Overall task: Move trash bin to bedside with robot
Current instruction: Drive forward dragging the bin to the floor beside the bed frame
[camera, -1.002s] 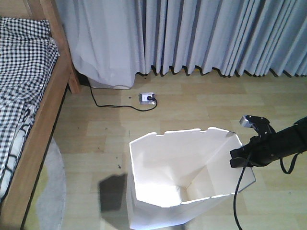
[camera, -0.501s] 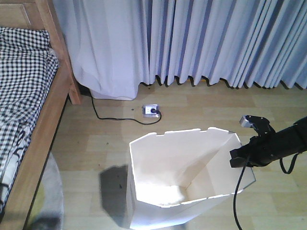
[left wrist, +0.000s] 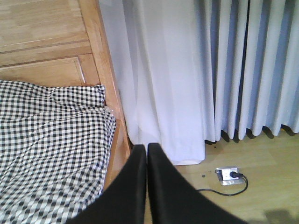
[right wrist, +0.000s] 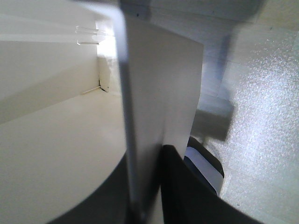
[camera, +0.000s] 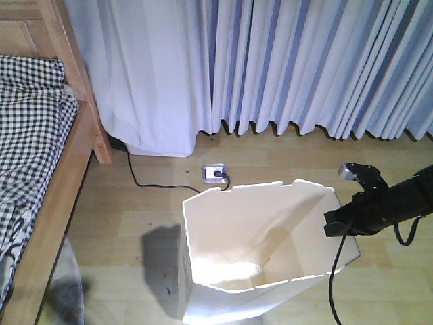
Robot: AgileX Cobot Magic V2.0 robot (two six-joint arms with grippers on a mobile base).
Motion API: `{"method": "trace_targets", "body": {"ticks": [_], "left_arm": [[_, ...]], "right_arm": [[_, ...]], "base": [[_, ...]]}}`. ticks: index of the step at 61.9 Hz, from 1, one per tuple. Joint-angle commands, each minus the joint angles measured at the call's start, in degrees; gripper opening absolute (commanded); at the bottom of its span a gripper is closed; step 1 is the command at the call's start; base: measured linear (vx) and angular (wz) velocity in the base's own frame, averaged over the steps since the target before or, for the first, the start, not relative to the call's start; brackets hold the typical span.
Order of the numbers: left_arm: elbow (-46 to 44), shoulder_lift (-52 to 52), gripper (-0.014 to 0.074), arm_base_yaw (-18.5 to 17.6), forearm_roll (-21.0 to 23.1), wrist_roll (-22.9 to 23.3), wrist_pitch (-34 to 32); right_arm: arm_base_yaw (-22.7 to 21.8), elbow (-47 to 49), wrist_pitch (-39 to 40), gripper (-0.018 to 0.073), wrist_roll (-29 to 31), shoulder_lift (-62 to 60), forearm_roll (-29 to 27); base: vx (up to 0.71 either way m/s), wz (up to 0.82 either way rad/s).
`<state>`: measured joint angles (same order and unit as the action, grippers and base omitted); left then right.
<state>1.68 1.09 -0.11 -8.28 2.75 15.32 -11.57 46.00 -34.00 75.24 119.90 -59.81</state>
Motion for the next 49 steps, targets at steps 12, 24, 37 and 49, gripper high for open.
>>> {"method": "trace_targets", "body": {"ticks": [12,24,37,49], "left_arm": [[1.6,0.54,-0.0006,-0.34,0.24,0.46,-4.23],[1.6,0.54,-0.0006,-0.34,0.24,0.46,-4.23],[1.6,0.54,-0.0006,-0.34,0.24,0.46,-4.23],[1.6,0.54,-0.0006,-0.34,0.24,0.46,-4.23]], "right_arm": [[-0.2,0.84,-10.58,-0.0006,-0.55,-3.99,-4.52],[-0.2,0.84,-10.58,-0.0006,-0.55,-3.99,-4.52],[-0.2,0.84,-10.58,-0.0006,-0.55,-3.99,-4.52],[-0.2,0.84,-10.58,-0.0006,-0.55,-3.99,-4.52]], "base": [[0.18,-0.03],[0.17,-0.02],[0.16,0.01],[0.15,0.06]]}}
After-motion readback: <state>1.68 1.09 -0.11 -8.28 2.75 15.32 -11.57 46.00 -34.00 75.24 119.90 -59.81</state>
